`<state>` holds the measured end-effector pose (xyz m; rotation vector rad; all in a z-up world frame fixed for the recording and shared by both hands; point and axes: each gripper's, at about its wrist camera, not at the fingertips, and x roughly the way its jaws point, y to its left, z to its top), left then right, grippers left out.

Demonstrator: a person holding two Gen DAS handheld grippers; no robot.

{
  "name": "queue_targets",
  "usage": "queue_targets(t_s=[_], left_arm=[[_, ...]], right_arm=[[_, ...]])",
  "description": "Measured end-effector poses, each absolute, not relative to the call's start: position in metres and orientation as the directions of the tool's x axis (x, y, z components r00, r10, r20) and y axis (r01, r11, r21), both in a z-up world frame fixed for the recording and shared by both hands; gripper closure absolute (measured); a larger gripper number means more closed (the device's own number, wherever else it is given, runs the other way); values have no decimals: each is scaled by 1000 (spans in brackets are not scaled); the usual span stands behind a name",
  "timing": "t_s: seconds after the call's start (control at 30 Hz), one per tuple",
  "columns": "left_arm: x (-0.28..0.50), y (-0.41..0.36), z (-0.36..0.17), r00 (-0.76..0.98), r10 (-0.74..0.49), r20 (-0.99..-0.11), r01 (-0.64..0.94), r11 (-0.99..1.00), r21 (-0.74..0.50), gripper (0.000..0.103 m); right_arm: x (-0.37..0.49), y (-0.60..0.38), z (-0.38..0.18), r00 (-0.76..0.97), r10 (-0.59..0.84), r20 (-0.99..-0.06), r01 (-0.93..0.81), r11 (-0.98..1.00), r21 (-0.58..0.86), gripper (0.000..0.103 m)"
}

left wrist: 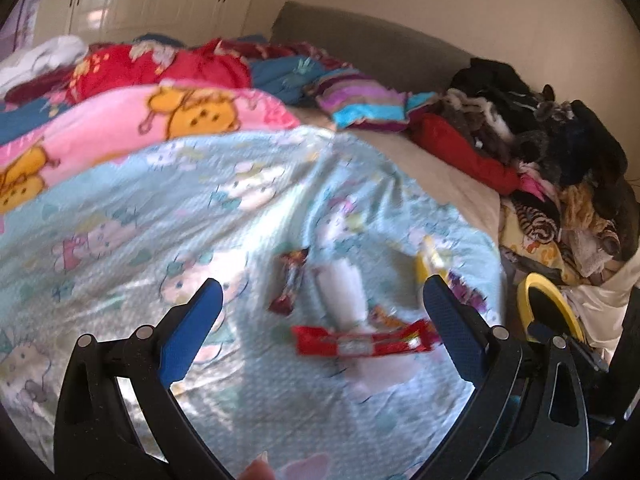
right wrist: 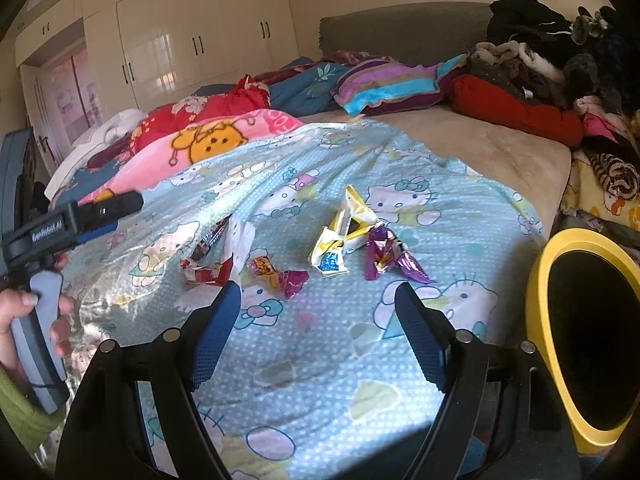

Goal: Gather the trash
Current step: 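Grasp the red candy bar with the left tool while the right tool grasps the purple wrapper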

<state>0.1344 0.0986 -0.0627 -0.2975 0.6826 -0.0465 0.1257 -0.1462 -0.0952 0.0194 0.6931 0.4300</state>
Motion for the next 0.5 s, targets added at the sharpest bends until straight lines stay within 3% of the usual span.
queue_targets(t_s=[0.07, 0.27, 0.5], left_arm=[[135, 105, -73, 758, -164, -631, -64, 945, -322, 11], [142, 114, -102, 702, -238, -671, -86, 907, -412, 36], [154, 107, -124, 663, -318, -678, -92, 864, -495, 40]], right_arm=[[129, -140, -99, 679, 391, -622, -383, 911, 155, 26], [139, -125, -111, 660, 392, -641, -395, 907, 148, 27], [155, -117, -124, 633, 402, -661, -388, 904, 178, 33]])
